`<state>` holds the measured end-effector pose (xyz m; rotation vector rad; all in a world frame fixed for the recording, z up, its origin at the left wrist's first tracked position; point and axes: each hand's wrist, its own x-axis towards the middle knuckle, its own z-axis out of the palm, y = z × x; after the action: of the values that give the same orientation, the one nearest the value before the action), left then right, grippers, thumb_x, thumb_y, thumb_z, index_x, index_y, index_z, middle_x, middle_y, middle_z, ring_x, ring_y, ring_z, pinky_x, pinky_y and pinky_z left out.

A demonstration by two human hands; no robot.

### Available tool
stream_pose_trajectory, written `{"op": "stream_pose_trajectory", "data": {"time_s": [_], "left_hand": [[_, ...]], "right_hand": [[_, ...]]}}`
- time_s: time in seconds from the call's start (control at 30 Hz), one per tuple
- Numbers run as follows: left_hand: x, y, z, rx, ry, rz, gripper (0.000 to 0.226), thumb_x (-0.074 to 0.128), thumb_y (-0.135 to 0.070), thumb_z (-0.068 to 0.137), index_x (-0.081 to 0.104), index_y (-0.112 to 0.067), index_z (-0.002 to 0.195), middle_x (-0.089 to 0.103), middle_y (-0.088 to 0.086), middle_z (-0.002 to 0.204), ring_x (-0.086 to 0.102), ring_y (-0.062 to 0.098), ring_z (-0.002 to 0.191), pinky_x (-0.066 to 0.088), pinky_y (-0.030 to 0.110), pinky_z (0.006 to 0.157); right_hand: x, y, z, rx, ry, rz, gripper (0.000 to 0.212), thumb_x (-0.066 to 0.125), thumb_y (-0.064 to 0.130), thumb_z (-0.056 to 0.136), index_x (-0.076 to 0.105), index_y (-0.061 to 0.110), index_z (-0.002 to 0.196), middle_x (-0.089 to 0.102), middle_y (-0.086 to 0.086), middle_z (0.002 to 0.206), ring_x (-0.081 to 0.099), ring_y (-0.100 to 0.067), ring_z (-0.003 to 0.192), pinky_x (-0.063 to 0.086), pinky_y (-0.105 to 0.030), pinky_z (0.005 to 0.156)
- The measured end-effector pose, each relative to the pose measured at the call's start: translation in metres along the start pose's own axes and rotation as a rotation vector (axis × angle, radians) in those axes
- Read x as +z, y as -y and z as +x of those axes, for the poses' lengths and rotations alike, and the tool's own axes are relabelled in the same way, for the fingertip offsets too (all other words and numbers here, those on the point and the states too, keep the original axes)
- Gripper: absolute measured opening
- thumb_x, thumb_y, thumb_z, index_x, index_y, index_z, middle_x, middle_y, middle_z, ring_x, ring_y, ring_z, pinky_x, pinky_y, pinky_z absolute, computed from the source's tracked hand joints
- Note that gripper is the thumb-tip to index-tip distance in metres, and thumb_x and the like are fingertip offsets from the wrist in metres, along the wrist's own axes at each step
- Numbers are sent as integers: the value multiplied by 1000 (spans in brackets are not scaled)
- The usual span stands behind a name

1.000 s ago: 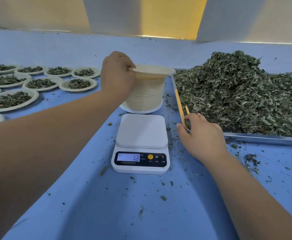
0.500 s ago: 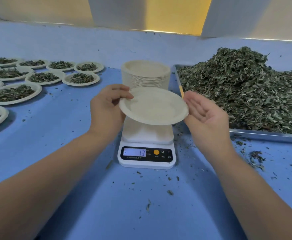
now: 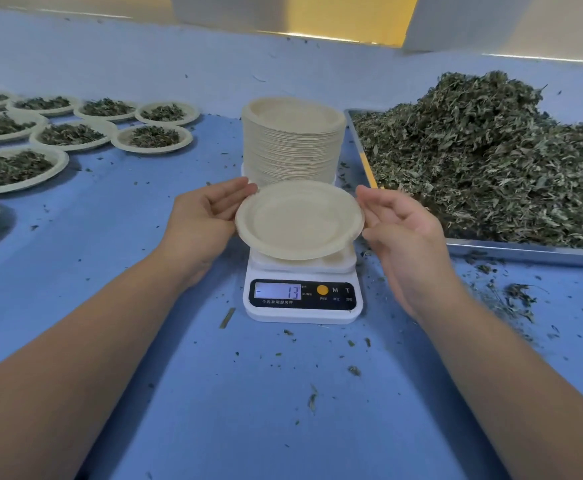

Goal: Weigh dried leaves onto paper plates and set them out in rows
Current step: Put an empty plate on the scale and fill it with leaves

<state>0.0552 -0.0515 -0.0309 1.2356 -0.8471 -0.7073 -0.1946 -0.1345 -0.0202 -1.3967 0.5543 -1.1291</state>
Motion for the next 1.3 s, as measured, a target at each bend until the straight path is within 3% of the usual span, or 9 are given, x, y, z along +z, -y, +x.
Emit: {"op": "stream_pose_trajectory", "data": {"time_s": [0.2, 0.33, 0.47, 0.63, 0.83, 1.17, 1.3], "left_hand": [[-3, 3, 5, -34, -71, -8, 58, 49, 27, 87, 72, -18, 114, 72, 1, 127, 64, 10, 124, 55, 28, 100], [-12, 0, 11, -166, -222, -241, 23, 56, 0, 97, 73, -10, 108, 76, 4, 118, 69, 16, 118, 59, 30, 95], [-6, -3, 10, -174, -255, -238, 12, 58, -12, 93, 69, -8, 94, 80, 0, 107, 73, 10, 109, 62, 28, 80], [-1, -4, 6, -147, -247, -195, 13, 59, -10, 96, 70, -7, 89, 79, -1, 106, 72, 10, 111, 62, 31, 85], [1, -1, 9, -155, -237, -170, 16, 58, -10, 96, 72, -12, 89, 78, 0, 110, 75, 12, 105, 61, 29, 84], [1, 3, 10, -153, -212, -104, 22, 53, -10, 96, 75, -7, 94, 77, 12, 111, 76, 19, 100, 62, 32, 86], [1, 3, 10, -141, -221, -118, 22, 53, -11, 95, 73, -10, 89, 77, 13, 111, 76, 21, 101, 61, 29, 80]], "right_hand": [[-4, -4, -1, 2, -59, -84, 45, 60, 3, 71, 71, 22, 110, 74, 14, 115, 63, -1, 120, 53, -16, 89], [-4, -4, -2, -77, -72, -207, 41, 57, 5, 77, 71, 26, 110, 72, 13, 120, 60, 3, 121, 50, -9, 88], [-3, -6, -5, -133, -68, -269, 38, 56, 7, 79, 69, 26, 108, 67, 5, 130, 58, 3, 125, 47, -10, 96], [-3, -8, -7, -167, -42, -342, 37, 57, 5, 84, 68, 26, 112, 63, 10, 134, 56, 0, 129, 46, -24, 108], [-4, -9, -6, -164, -52, -388, 38, 56, 6, 84, 68, 30, 112, 63, 16, 132, 54, 1, 130, 45, -31, 112], [2, -10, -8, -164, -46, -436, 38, 55, 11, 81, 66, 34, 110, 63, 18, 132, 53, 5, 129, 44, -20, 108], [1, -8, -9, -155, -70, -459, 39, 56, 12, 83, 66, 31, 115, 63, 11, 135, 52, 4, 131, 43, -26, 112]]}}
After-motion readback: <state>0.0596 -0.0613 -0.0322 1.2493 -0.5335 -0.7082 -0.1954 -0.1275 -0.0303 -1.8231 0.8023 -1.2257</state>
